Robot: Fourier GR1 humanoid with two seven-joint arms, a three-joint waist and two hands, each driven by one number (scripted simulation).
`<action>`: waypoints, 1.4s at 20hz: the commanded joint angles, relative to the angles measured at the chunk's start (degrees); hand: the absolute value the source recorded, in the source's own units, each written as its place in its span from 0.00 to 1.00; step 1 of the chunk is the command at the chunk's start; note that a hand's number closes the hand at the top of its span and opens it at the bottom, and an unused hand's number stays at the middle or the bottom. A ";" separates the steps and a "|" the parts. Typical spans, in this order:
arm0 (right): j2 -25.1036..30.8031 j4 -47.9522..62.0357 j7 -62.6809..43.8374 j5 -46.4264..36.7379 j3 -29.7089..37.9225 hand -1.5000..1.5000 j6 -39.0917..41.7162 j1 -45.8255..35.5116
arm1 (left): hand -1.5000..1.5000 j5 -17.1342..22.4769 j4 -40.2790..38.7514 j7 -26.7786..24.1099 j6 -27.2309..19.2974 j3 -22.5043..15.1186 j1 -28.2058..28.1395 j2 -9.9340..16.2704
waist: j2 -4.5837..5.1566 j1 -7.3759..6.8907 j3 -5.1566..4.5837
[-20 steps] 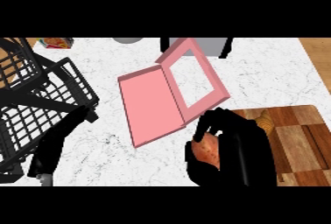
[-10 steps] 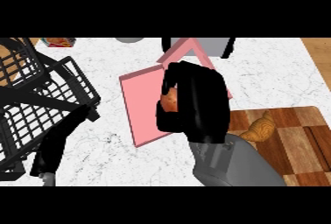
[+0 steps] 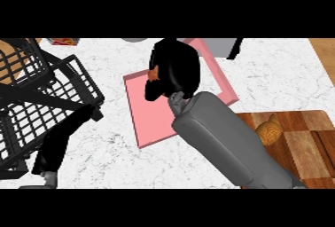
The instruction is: Pick the sweet potato from the cutting board and place it in the cardboard box
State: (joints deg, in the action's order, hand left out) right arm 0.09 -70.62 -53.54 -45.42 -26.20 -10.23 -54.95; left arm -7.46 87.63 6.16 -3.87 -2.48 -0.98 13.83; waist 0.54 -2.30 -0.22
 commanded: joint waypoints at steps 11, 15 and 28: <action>-0.09 32.59 10.42 18.09 -2.98 0.00 -18.90 -9.13 | 0.50 -1.84 0.74 -1.93 -0.88 -0.39 2.41 -1.42 | 0.60 -2.33 0.17; -0.09 31.54 14.38 22.26 -4.29 0.00 -29.03 -6.22 | 0.50 -2.25 2.37 -0.11 -0.63 -1.10 1.71 -1.56 | 0.56 -2.99 0.23; 1.58 18.78 32.68 30.95 12.64 0.00 -46.77 0.36 | 0.50 0.76 0.91 -1.68 1.01 3.96 0.82 0.85 | -0.40 1.94 0.28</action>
State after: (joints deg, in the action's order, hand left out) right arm 0.77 -47.71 -25.37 -17.00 -17.66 -52.38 -57.95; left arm -8.36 88.10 5.65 -3.48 -1.46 -1.65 13.05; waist 0.44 -1.56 -0.02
